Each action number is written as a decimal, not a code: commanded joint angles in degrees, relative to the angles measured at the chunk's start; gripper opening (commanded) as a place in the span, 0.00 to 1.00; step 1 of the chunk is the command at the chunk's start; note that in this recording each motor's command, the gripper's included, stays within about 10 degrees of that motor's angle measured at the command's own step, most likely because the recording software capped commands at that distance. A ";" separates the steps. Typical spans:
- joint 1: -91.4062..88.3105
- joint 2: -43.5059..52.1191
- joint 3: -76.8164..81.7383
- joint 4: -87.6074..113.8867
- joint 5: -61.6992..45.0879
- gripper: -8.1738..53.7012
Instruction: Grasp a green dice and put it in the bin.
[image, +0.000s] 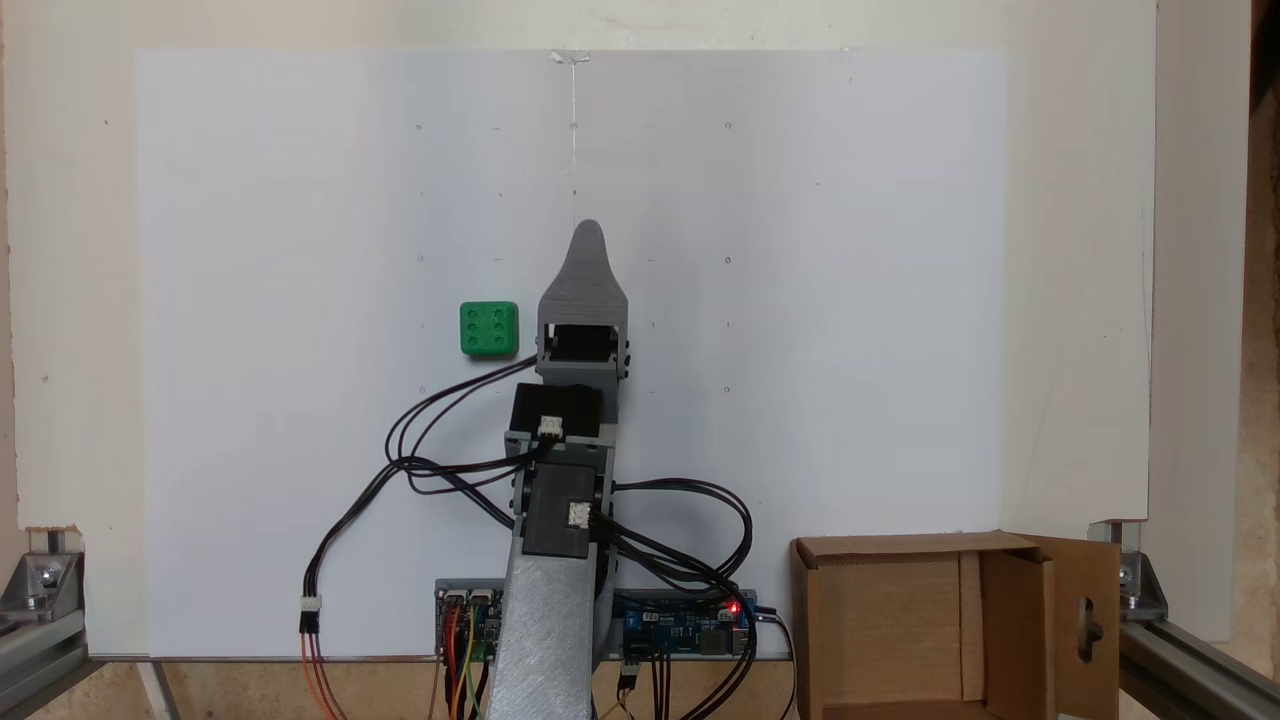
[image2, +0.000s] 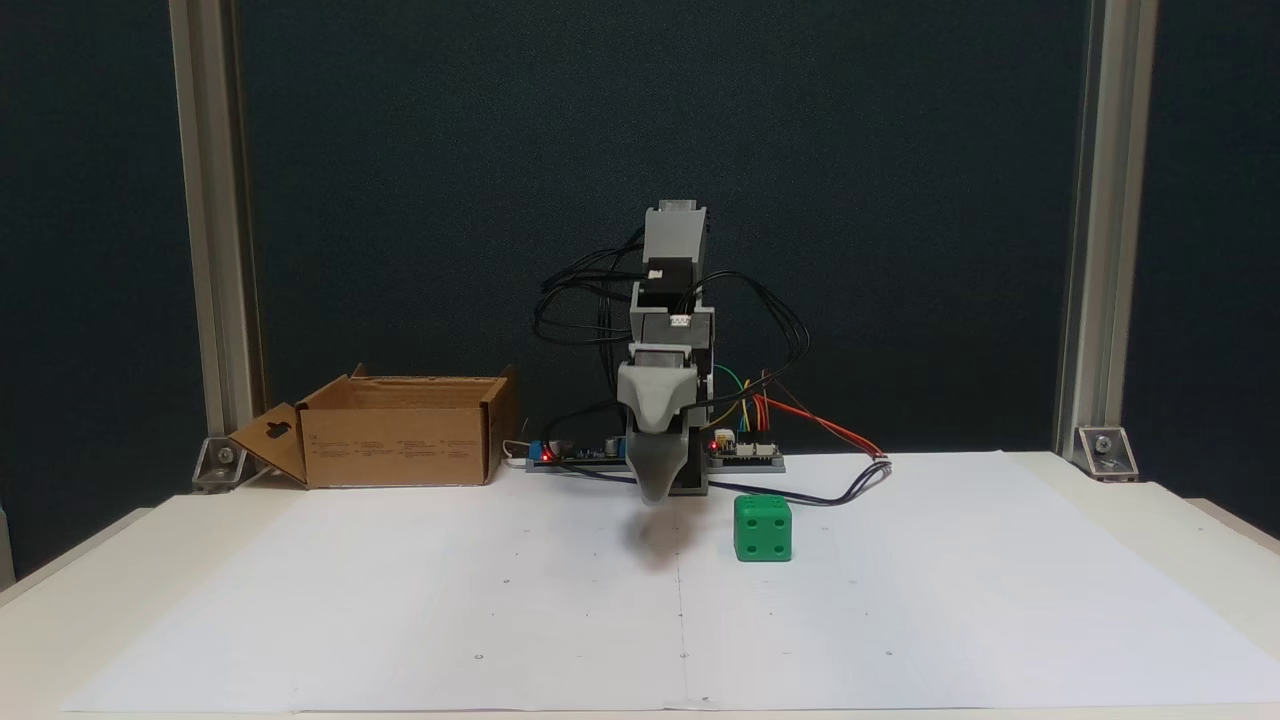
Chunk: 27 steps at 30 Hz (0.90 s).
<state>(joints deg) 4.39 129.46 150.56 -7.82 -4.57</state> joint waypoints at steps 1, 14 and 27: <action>0.09 6.15 -6.94 9.03 2.46 0.83; -4.83 5.80 -25.22 55.88 9.93 0.83; -12.39 -0.09 -38.14 68.38 22.94 0.84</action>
<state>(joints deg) -6.68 129.11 116.10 60.82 13.54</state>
